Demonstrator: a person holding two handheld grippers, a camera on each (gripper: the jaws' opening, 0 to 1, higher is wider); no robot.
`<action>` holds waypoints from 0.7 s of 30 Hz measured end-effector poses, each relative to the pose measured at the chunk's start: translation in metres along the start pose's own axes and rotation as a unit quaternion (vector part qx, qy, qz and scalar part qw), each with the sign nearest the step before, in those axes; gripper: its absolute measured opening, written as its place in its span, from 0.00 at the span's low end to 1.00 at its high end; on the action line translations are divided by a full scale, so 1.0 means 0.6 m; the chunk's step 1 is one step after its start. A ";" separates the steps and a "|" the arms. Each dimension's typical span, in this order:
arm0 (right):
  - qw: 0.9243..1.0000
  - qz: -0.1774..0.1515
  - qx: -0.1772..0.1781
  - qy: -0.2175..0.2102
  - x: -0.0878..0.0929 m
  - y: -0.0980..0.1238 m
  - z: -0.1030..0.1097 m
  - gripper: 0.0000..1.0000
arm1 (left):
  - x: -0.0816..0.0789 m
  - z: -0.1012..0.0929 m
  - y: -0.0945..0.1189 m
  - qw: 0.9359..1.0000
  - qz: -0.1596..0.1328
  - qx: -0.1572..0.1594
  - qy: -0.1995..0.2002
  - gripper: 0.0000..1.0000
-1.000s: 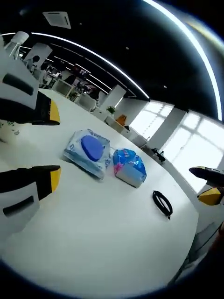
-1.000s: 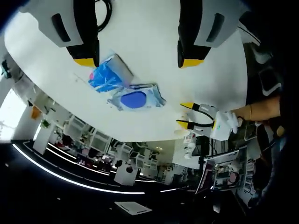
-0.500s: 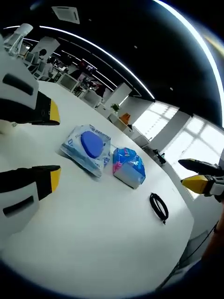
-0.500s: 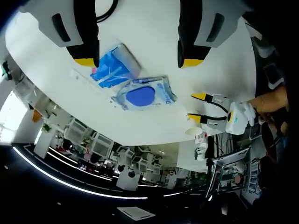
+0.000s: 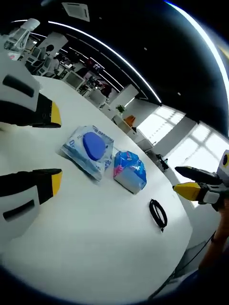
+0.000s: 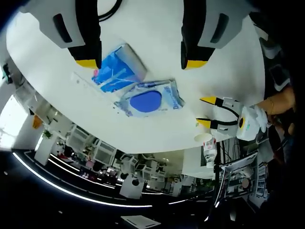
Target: Arrange the tabletop items into an orderly group along one side of the table until the central work area is clear of visible clutter.
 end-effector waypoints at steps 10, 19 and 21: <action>1.000 0.003 -0.010 -0.005 -0.003 -0.027 0.003 0.64 | 0.001 -0.007 -0.007 1.000 0.007 0.002 0.007 0.33; 1.000 0.002 -0.015 -0.009 -0.012 -0.055 0.001 0.63 | -0.002 -0.008 -0.012 1.000 0.005 0.005 0.018 0.33; 1.000 0.005 -0.014 -0.006 -0.012 -0.062 0.000 0.63 | 0.002 -0.007 -0.011 1.000 0.010 0.004 0.019 0.33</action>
Point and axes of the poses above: the point that each gripper's makers call its tool centre point, and the gripper's own axes: y roughly backward along the fingers, z roughly to its left, x roughly out of its underside, the point moved 1 cm from there along y, roughly backward along the fingers, and after that the axes turned 2 degrees about -y, right-handed, at the moved point
